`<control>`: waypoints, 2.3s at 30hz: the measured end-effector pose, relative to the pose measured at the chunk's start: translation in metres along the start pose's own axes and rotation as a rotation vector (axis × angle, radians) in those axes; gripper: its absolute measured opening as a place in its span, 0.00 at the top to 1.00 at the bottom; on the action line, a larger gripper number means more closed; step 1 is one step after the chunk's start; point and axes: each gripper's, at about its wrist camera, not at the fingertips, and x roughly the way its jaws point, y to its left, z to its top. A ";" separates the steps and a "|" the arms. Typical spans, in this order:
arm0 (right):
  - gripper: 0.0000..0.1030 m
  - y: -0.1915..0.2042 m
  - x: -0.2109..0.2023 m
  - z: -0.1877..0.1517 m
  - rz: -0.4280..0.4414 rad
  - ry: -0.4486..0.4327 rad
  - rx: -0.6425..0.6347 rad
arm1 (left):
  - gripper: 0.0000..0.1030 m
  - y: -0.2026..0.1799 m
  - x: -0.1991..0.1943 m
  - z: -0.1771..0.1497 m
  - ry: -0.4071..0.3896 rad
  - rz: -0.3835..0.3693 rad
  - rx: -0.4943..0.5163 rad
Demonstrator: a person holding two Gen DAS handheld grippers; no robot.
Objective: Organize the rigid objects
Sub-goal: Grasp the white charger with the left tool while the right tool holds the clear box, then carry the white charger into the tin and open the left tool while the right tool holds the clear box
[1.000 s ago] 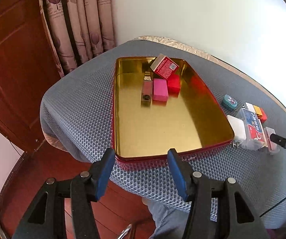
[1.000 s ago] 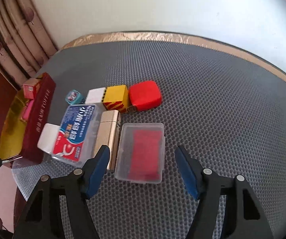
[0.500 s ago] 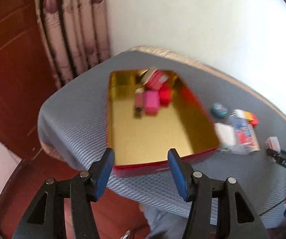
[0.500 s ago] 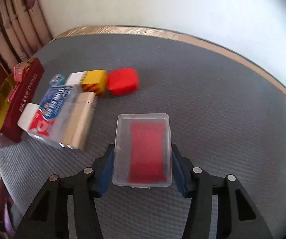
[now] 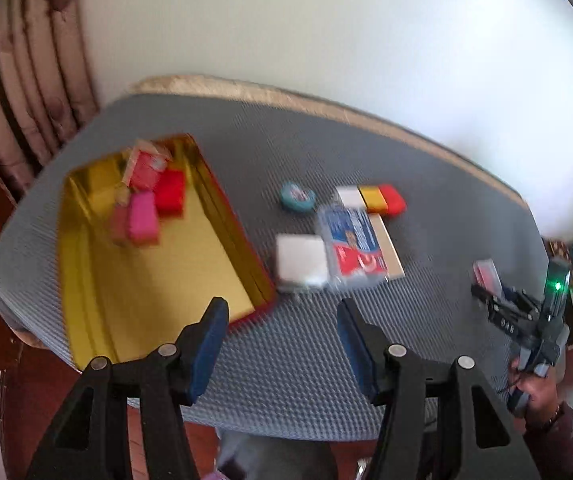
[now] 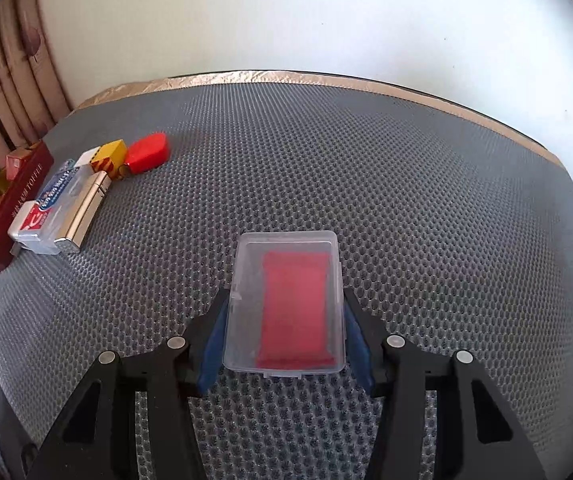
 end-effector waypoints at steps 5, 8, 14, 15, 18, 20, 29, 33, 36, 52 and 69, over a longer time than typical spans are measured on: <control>0.51 -0.004 -0.003 -0.005 0.019 -0.018 -0.003 | 0.44 -0.015 0.010 0.012 0.029 -0.066 0.104; 0.50 -0.005 -0.004 -0.006 0.037 -0.022 0.004 | 0.44 -0.021 0.024 0.028 0.090 -0.083 0.224; 0.48 -0.002 -0.004 -0.007 0.046 -0.025 0.003 | 0.44 -0.052 0.047 0.031 0.132 -0.002 0.691; 0.48 -0.004 -0.004 -0.008 0.046 -0.025 0.003 | 0.44 -0.054 0.052 0.029 0.150 0.002 0.759; 0.46 -0.003 -0.003 -0.008 0.054 -0.024 0.008 | 0.44 -0.056 0.064 0.028 0.220 -0.038 0.864; 0.45 -0.003 -0.002 -0.008 0.057 -0.022 0.009 | 0.44 -0.058 0.070 0.028 0.241 -0.047 0.934; 0.37 0.000 -0.001 -0.007 0.070 -0.011 0.009 | 0.44 -0.054 0.101 0.042 0.394 -0.122 1.132; 0.37 -0.001 0.000 -0.006 0.073 -0.005 0.013 | 0.44 -0.054 0.117 0.041 0.461 -0.118 1.211; 0.34 -0.001 0.001 -0.004 0.082 0.000 0.021 | 0.43 -0.050 0.127 0.048 0.462 -0.117 1.228; 0.30 0.003 0.003 -0.003 0.081 0.009 0.006 | 0.35 0.001 0.163 0.076 0.596 -0.274 0.885; 0.45 -0.010 -0.007 -0.009 0.109 0.003 0.062 | 0.35 0.040 0.055 0.043 0.334 -0.304 0.488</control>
